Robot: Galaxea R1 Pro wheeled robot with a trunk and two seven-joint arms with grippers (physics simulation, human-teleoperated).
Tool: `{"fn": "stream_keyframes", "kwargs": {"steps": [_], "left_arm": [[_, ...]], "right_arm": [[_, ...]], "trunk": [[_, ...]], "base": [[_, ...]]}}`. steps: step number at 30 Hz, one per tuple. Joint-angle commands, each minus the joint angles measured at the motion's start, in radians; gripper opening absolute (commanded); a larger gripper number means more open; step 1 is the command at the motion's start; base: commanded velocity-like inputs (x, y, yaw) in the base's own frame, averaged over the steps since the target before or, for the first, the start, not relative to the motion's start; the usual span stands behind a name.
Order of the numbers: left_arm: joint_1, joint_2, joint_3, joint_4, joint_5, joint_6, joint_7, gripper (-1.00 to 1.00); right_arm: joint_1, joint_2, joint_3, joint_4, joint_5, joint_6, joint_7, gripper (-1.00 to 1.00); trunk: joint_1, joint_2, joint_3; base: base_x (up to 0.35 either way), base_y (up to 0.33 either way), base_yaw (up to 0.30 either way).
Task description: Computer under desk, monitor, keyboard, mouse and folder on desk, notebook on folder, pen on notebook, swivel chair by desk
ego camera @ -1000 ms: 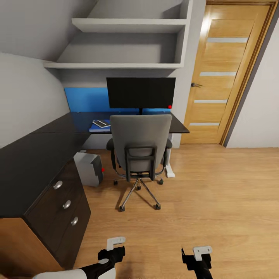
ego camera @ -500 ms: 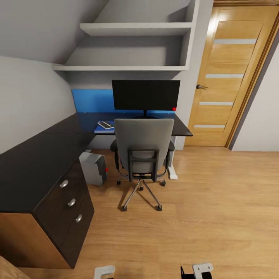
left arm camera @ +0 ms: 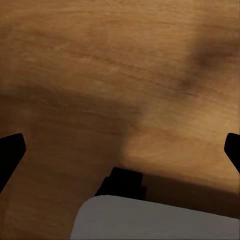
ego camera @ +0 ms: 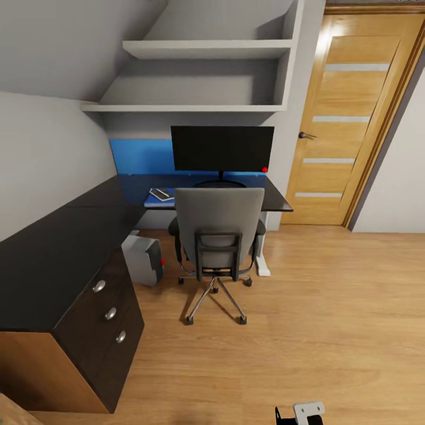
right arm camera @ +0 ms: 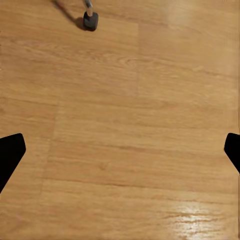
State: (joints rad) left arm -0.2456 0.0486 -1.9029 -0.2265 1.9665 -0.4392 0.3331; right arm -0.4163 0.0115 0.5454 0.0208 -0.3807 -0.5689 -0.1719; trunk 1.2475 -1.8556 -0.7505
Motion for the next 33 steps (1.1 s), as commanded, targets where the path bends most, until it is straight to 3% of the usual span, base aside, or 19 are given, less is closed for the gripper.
{"fn": "stream_keyframes", "kwargs": {"steps": [1, 8, 33], "left_arm": [[0.000, 0.001, -0.009, -0.004, 0.003, -0.008, 0.009, 1.00], [0.002, -0.001, -0.010, -0.005, 0.003, -0.012, 0.010, 1.00], [0.002, 0.000, -0.007, -0.004, 0.004, -0.007, 0.009, 1.00]], "right_arm": [[-0.001, 0.001, 0.008, 0.002, -0.004, -0.003, -0.005, 1.00], [-0.001, 0.001, 0.008, 0.002, -0.004, -0.003, -0.005, 1.00], [-0.001, 0.001, 0.008, 0.002, -0.004, -0.003, -0.005, 1.00]], "trunk": [[-0.004, 0.007, 0.002], [-0.031, 0.056, 0.024], [-0.031, 0.056, 0.024]], "base": [[0.000, 0.000, 0.000], [0.000, 0.000, 0.000], [0.000, 0.000, 0.000]]}}
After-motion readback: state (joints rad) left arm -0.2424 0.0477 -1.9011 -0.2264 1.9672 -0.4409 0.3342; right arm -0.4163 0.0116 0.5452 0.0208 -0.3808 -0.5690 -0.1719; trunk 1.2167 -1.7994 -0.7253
